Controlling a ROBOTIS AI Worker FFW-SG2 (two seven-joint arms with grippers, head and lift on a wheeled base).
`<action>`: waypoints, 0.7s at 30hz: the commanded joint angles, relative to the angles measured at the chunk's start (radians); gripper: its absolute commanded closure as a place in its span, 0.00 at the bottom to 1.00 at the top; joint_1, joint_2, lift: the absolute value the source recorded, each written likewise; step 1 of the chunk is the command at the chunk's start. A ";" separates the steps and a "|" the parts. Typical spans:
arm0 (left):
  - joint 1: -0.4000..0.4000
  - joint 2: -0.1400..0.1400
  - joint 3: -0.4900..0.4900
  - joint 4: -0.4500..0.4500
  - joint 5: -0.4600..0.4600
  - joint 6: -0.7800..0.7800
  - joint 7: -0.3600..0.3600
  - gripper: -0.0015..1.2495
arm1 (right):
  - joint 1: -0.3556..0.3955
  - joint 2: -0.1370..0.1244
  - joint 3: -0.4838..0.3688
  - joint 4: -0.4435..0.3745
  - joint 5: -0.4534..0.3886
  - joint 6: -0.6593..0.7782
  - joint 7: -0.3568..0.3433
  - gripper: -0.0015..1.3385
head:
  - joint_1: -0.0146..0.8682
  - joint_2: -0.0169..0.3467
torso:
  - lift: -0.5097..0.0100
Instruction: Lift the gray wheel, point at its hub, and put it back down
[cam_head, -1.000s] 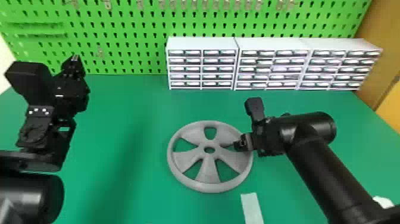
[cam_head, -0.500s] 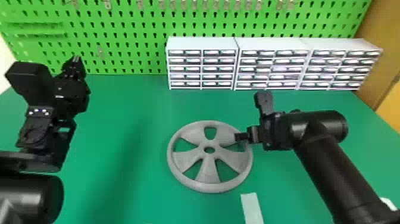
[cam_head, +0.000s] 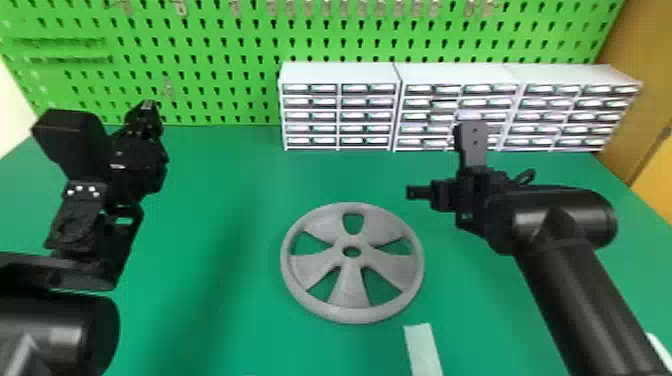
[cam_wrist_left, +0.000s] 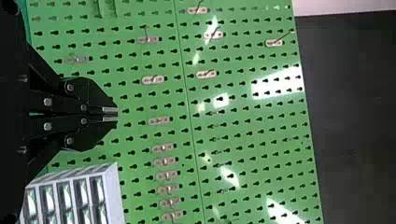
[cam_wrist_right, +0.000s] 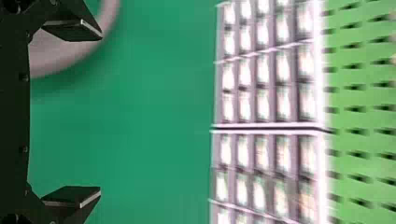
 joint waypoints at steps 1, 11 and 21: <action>-0.002 0.000 -0.023 0.011 0.010 0.000 0.000 0.98 | 0.043 0.005 -0.037 -0.082 0.016 -0.084 0.000 0.10 | 0.80 0.18 | 0.81; -0.013 -0.003 -0.069 0.032 0.037 0.000 0.000 0.98 | 0.123 0.022 -0.070 -0.171 0.025 -0.299 0.000 0.09 | 0.80 0.18 | 0.81; -0.097 -0.040 -0.113 0.149 0.044 -0.054 0.000 0.90 | 0.212 0.027 -0.029 -0.226 0.037 -0.527 -0.041 0.08 | 0.80 0.18 | 0.81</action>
